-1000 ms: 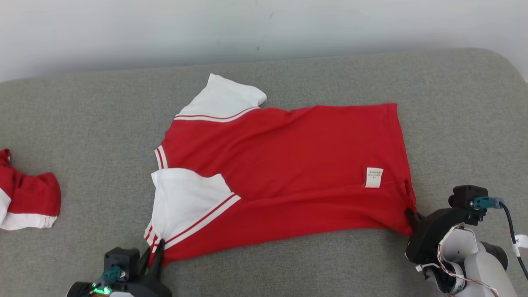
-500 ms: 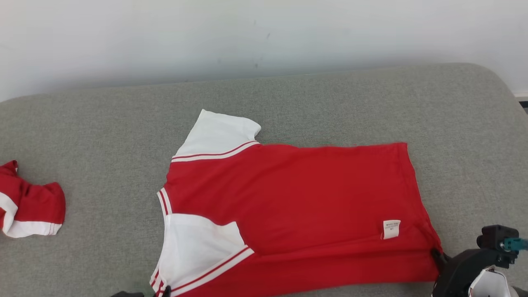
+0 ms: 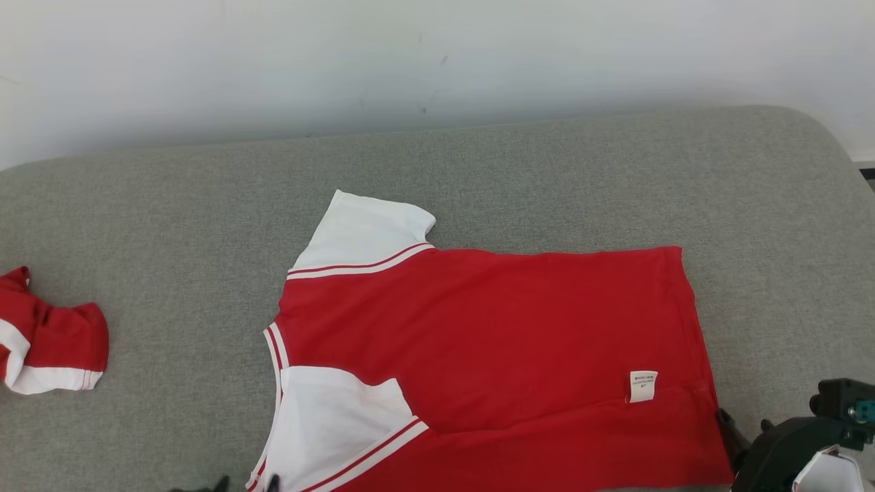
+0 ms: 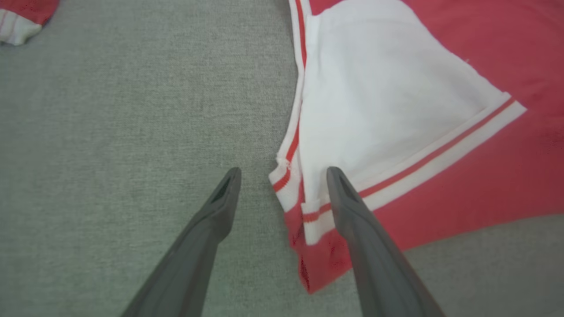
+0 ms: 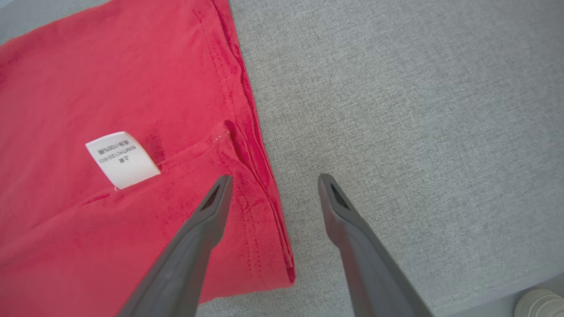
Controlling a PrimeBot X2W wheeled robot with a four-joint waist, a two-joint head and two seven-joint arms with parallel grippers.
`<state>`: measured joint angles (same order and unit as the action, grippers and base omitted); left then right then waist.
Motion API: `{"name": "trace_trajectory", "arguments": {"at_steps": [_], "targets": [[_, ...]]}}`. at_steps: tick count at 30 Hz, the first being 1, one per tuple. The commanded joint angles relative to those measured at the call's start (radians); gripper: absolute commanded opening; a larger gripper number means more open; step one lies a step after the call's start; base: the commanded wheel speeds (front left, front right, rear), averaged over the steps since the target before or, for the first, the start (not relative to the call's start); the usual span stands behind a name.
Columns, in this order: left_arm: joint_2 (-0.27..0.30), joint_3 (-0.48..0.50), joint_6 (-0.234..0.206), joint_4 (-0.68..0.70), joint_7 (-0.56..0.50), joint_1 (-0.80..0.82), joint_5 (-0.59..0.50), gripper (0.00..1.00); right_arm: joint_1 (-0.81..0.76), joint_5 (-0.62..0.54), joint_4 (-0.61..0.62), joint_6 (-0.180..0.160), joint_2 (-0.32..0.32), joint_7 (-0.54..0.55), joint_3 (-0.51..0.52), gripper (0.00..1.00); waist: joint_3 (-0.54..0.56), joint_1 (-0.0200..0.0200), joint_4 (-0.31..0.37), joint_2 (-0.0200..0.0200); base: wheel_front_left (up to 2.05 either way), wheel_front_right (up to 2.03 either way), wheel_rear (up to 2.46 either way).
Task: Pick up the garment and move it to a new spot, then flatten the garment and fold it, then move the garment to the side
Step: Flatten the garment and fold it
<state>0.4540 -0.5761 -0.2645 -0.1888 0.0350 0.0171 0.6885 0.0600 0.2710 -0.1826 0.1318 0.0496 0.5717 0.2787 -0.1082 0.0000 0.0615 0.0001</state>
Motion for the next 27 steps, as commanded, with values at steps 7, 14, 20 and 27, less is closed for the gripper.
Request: {"name": "trace_trajectory", "arguments": {"at_steps": [7,14,20,27], "targets": [[0.075,0.075,0.013,0.093,-0.002,0.062,0.029,1.0,0.047,-0.053,0.095,-0.002,0.001,0.061,-0.012,1.0,-0.018,0.0,0.006,-0.0001,0.0,0.0,0.0],[0.135,0.106,0.128,0.122,-0.109,0.246,0.094,1.0,0.224,-0.079,0.143,-0.002,0.04,0.178,-0.063,1.0,-0.076,0.0,0.042,-0.0001,0.0,0.0,0.0],[0.181,0.13,0.248,0.054,-0.297,0.487,0.188,1.0,0.493,-0.055,0.039,-0.002,0.047,0.32,-0.127,1.0,-0.193,0.0,0.112,-0.0001,0.0,0.0,0.0],[0.212,0.15,0.321,-0.017,-0.48,0.697,0.281,1.0,0.71,-0.091,-0.102,-0.002,0.031,0.374,-0.172,1.0,-0.333,0.0,0.173,-0.0001,0.0,0.0,0.0]]}}
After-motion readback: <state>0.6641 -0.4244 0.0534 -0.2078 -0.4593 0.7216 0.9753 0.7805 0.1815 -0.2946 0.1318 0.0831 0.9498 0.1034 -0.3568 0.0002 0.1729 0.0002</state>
